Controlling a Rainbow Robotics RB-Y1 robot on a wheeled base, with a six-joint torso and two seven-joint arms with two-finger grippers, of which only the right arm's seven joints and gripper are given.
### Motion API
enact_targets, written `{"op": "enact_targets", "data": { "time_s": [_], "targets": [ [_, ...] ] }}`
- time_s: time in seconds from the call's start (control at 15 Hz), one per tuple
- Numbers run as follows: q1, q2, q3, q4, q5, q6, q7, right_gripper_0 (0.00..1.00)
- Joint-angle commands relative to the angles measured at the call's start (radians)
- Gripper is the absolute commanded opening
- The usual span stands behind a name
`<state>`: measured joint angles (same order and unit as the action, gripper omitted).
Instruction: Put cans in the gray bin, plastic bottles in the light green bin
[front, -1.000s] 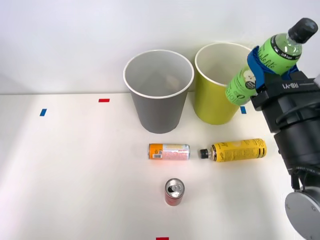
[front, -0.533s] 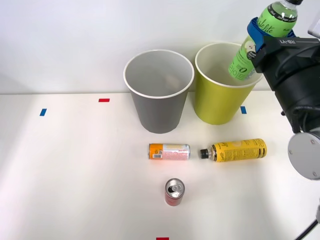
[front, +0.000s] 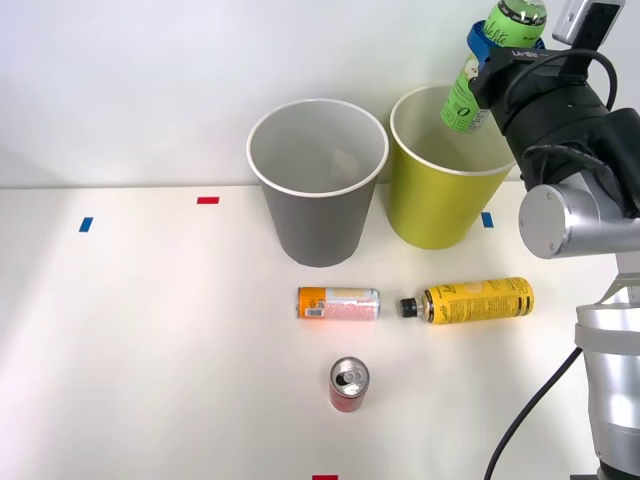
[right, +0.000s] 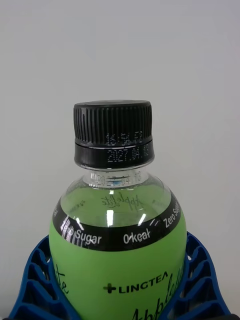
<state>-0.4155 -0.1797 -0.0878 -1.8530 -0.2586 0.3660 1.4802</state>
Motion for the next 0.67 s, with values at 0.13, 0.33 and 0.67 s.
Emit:
{"op": "enact_targets", "data": {
  "time_s": [0.13,0.33,0.67],
  "targets": [
    [-0.016,-0.001,0.025,0.069,0.007,-0.091,-0.001,0.27],
    [-0.013,-0.001,0.043,0.069,0.009,-0.091,-0.001,1.0],
    [-0.011,-0.006,0.057,0.067,0.01,-0.102,0.008,1.0]
  ]
}}
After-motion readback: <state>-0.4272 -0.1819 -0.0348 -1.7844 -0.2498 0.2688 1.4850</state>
